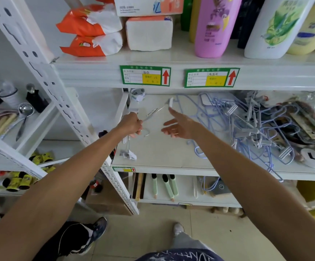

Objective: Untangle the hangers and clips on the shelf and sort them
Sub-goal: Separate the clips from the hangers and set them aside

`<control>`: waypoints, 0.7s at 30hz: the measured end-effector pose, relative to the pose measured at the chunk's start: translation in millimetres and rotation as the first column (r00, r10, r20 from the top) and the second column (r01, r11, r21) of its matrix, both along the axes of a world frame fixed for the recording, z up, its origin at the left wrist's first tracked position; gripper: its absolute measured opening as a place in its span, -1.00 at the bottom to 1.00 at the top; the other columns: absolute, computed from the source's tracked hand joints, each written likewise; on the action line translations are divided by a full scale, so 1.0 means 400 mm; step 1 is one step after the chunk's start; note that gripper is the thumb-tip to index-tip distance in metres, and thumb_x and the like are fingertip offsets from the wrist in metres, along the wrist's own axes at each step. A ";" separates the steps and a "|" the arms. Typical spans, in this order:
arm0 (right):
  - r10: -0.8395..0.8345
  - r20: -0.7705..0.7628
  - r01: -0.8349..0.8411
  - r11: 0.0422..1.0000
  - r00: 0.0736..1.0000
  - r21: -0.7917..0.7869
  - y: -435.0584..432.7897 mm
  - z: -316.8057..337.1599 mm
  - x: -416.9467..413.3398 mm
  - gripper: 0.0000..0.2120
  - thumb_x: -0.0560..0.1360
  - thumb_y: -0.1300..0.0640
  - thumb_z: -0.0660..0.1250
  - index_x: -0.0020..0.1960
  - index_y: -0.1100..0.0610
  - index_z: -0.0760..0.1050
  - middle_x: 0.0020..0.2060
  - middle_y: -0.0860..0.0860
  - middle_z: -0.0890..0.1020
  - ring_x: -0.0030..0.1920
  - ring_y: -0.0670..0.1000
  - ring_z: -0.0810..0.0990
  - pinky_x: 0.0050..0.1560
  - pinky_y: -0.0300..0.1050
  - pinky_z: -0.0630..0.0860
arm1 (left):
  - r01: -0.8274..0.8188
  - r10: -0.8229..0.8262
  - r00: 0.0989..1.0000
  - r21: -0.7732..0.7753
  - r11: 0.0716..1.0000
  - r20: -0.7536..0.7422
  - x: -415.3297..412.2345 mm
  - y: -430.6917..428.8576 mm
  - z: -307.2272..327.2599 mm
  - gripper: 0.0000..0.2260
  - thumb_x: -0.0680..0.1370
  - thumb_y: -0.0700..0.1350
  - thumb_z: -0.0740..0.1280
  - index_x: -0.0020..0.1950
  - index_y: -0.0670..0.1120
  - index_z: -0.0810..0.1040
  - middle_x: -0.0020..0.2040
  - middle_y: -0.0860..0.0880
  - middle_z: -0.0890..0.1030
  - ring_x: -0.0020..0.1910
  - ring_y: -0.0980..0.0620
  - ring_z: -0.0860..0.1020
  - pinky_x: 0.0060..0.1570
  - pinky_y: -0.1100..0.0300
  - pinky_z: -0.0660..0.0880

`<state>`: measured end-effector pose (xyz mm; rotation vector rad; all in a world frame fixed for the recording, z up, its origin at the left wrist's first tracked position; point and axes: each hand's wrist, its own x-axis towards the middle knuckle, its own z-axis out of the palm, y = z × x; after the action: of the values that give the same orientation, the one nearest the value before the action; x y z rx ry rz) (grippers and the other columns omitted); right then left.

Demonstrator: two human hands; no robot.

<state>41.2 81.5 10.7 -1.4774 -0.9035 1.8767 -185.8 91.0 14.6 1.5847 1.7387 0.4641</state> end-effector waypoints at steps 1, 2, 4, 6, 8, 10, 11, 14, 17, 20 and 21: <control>0.049 -0.014 -0.048 0.998 0.999 0.029 -0.004 0.004 -0.025 -0.28 0.47 -0.34 0.31 0.19 0.33 0.47 -0.07 0.29 0.68 -0.28 0.11 0.67 -0.38 -0.16 0.52 | -0.010 0.011 0.999 0.028 1.000 -0.051 0.004 0.003 -0.008 -0.84 0.61 -0.21 0.29 -0.06 -0.30 0.58 -0.17 -0.20 0.67 -0.31 -0.09 0.65 -0.24 0.08 0.66; 0.060 -0.023 -0.058 0.997 0.998 0.059 -0.003 0.009 -0.048 -0.28 0.46 -0.33 0.33 0.19 0.34 0.48 -0.07 0.29 0.69 -0.29 0.09 0.67 -0.38 -0.16 0.51 | -0.001 0.007 0.993 0.055 0.998 -0.117 0.003 0.011 -0.018 -0.86 0.57 -0.21 0.34 -0.04 -0.30 0.60 -0.12 -0.21 0.68 -0.21 -0.13 0.68 -0.12 0.00 0.66; 0.023 -0.083 -0.014 0.994 0.996 0.111 0.001 0.021 -0.083 -0.46 0.53 -0.17 0.35 0.12 0.33 0.51 -0.08 0.26 0.69 -0.34 0.05 0.65 -0.39 -0.18 0.50 | 0.048 -0.026 0.955 0.066 0.997 -0.296 0.001 0.006 -0.023 -0.83 0.47 -0.20 0.45 -0.03 -0.28 0.61 -0.06 -0.17 0.68 -0.05 -0.15 0.66 0.00 0.03 0.60; 0.008 -0.121 0.009 0.991 0.993 0.136 0.004 0.031 -0.099 -0.76 0.60 0.13 0.29 0.07 0.33 0.51 -0.12 0.24 0.66 -0.40 0.00 0.63 -0.40 -0.23 0.49 | 0.061 -0.047 0.901 0.020 0.998 -0.432 -0.011 -0.006 -0.018 -0.74 0.38 -0.17 0.53 0.00 -0.25 0.62 -0.05 -0.11 0.67 -0.02 -0.11 0.63 -0.03 0.11 0.55; 0.054 0.018 -0.056 0.983 0.998 0.176 0.014 0.026 -0.104 -0.84 0.59 0.31 0.22 0.03 0.37 0.54 -0.25 0.19 0.65 -0.44 -0.03 0.59 -0.42 -0.26 0.46 | 0.031 -0.045 0.897 -0.039 0.999 -0.440 -0.031 -0.012 0.000 -0.75 0.37 -0.15 0.54 -0.01 -0.21 0.66 -0.09 -0.08 0.70 -0.10 -0.03 0.65 -0.14 0.17 0.52; 0.078 0.201 -0.124 0.966 0.976 0.228 0.020 0.012 -0.112 -0.84 0.56 0.35 0.24 -0.09 0.36 0.58 -0.33 0.17 0.61 -0.46 -0.01 0.50 -0.44 -0.23 0.40 | -0.028 -0.015 0.949 -0.134 0.991 -0.314 -0.046 -0.010 0.018 -0.85 0.48 -0.11 0.48 -0.06 -0.19 0.69 -0.17 -0.05 0.72 -0.21 0.07 0.66 -0.15 0.20 0.54; 0.058 0.261 -0.125 0.961 0.964 0.248 0.027 -0.002 -0.117 -0.84 0.55 0.34 0.26 -0.12 0.34 0.59 -0.34 0.16 0.60 -0.46 -0.01 0.46 -0.45 -0.22 0.36 | -0.043 -0.009 0.970 -0.208 0.977 -0.243 -0.051 -0.010 0.026 -0.82 0.56 -0.08 0.41 -0.05 -0.19 0.69 -0.17 -0.03 0.72 -0.20 0.10 0.66 -0.05 0.17 0.57; -0.052 0.312 -0.036 0.962 0.949 0.270 0.052 -0.049 -0.143 -0.88 0.52 0.32 0.33 -0.16 0.31 0.61 -0.32 0.17 0.63 -0.46 -0.03 0.43 -0.42 -0.21 0.34 | -0.075 0.057 0.996 -0.269 0.960 -0.072 -0.061 -0.018 0.021 -0.76 0.62 -0.07 0.32 0.01 -0.25 0.65 -0.10 -0.07 0.71 -0.08 0.04 0.69 0.07 0.12 0.59; -0.085 0.314 -0.006 0.960 0.946 0.280 0.083 -0.097 -0.175 -0.83 0.49 0.32 0.35 -0.28 0.25 0.59 -0.25 0.23 0.68 -0.41 0.01 0.47 -0.34 -0.17 0.41 | -0.131 0.117 0.990 -0.200 0.971 -0.082 -0.091 -0.013 -0.033 -0.79 0.55 -0.12 0.42 -0.02 -0.28 0.64 -0.16 -0.08 0.73 -0.18 0.05 0.71 -0.03 0.12 0.63; -0.102 0.334 0.005 0.960 0.937 0.281 0.115 -0.137 -0.195 -0.83 0.49 0.31 0.38 -0.28 0.19 0.59 -0.26 0.18 0.71 -0.42 -0.02 0.54 -0.31 -0.21 0.50 | -0.152 0.140 0.987 -0.204 0.967 -0.073 -0.108 -0.002 -0.087 -0.79 0.53 -0.15 0.44 0.00 -0.31 0.63 -0.17 -0.09 0.73 -0.15 0.02 0.72 0.01 0.06 0.64; -0.121 0.344 0.018 0.958 0.931 0.287 0.125 -0.146 -0.198 -0.85 0.47 0.32 0.41 -0.26 0.19 0.60 -0.25 0.18 0.72 -0.44 -0.03 0.56 -0.33 -0.24 0.52 | -0.176 0.164 0.983 -0.192 0.965 -0.078 -0.108 0.005 -0.097 -0.80 0.53 -0.16 0.45 0.00 -0.31 0.63 -0.18 -0.09 0.73 -0.14 0.00 0.72 0.01 0.04 0.64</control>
<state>-38.1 131.4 -47.7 -1.6737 -1.2103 1.3783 -229.0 92.8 -24.2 1.3281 1.9141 0.3144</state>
